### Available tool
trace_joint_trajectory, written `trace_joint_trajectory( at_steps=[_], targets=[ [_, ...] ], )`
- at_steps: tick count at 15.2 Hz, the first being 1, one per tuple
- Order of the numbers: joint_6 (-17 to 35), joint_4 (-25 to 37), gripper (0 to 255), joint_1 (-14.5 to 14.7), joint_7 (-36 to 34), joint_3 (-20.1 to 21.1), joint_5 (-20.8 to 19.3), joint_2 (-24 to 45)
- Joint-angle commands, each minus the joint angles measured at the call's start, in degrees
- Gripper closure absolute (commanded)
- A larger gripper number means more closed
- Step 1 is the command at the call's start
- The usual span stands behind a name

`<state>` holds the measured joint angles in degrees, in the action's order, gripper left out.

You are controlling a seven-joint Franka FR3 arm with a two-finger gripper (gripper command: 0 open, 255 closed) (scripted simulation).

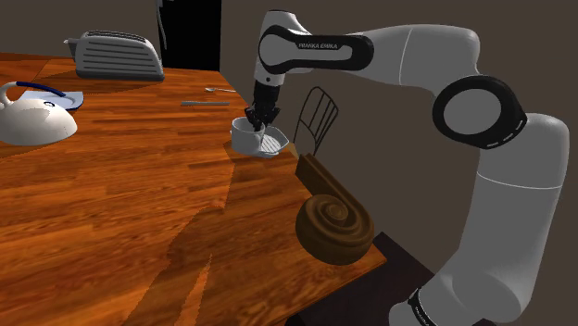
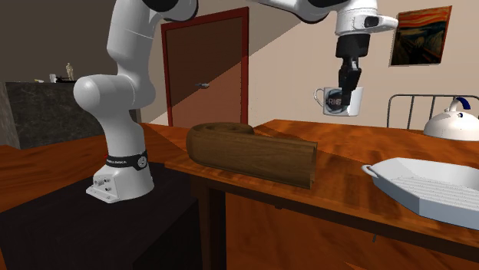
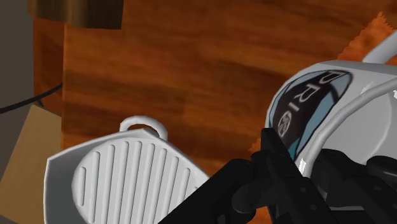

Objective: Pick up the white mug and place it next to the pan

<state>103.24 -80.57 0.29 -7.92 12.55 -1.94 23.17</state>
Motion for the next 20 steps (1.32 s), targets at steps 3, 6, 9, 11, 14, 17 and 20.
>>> trace_joint_trajectory(
  at_steps=[3, 6, 9, 11, 14, 17, 20],
  targets=[
    [2.91, -2.53, 255, -0.09, 0.1, -0.07, -0.07, 0.36],
    [5.08, -4.4, 255, -0.14, 0.12, -0.12, -0.14, 0.66],
    [7.19, -6.1, 255, -0.16, 0.13, -0.18, -0.23, 1.08],
    [8.57, -7.15, 255, -0.16, 0.12, -0.22, -0.3, 1.42],
    [10.6, -8.6, 255, -0.16, 0.11, -0.29, -0.43, 2.02],
    [12.59, -9.9, 255, -0.14, 0.09, -0.38, -0.58, 2.71],
    [14.53, -11.06, 255, -0.1, 0.05, -0.47, -0.75, 3.51]
  ],
)
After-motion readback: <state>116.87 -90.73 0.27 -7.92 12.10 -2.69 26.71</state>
